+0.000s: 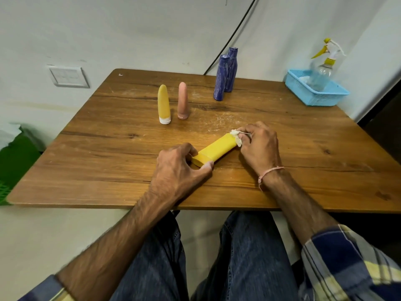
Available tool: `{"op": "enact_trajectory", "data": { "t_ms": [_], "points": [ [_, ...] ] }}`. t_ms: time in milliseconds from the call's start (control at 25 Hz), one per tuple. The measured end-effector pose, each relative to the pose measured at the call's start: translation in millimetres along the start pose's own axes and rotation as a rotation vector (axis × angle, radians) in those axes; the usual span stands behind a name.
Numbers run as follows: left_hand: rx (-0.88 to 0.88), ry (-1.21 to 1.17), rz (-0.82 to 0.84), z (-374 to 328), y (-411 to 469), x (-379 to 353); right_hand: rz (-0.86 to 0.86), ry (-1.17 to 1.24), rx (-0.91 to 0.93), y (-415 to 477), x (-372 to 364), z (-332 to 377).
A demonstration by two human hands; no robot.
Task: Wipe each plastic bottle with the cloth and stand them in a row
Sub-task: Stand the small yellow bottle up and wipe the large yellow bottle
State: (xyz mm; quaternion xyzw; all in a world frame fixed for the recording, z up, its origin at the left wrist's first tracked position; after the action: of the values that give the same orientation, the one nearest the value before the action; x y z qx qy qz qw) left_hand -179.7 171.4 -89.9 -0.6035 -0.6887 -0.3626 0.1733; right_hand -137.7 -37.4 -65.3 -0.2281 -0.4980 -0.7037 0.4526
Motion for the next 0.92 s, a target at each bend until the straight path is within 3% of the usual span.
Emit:
{"op": "enact_trajectory", "data": {
  "t_ms": [240,440,680,840,920],
  "points": [
    [-0.056,-0.001,-0.034,-3.7,-3.6,3.7,0.035,0.293,0.258,-44.7,-2.4,58.3],
    [-0.01,-0.042,-0.032,5.1,4.0,0.3,0.029,0.155,0.03,7.1,-9.4,8.1],
    [0.02,-0.038,-0.024,4.0,4.3,2.4,0.199,0.304,0.246,-24.6,-17.5,38.7],
    [0.023,0.044,0.093,4.8,4.2,-8.2,0.295,0.374,0.286,-18.8,-10.6,41.1],
    [0.018,0.044,0.075,4.4,5.5,-10.5,0.341,0.386,0.306,-11.7,-14.3,42.3]
  ]
}}
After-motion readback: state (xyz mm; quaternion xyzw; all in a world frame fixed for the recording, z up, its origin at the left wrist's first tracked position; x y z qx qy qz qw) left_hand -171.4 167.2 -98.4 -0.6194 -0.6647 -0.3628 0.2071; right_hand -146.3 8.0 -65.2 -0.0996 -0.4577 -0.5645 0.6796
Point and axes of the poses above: each hand's wrist, its own y-axis towards the middle knuckle, its own x-axis out of the back of the hand, z = x × y, the point moved 2 cm from there along y, towards the middle knuckle, and after that the axes turned 1 degree about x, right-handed, at the moved point
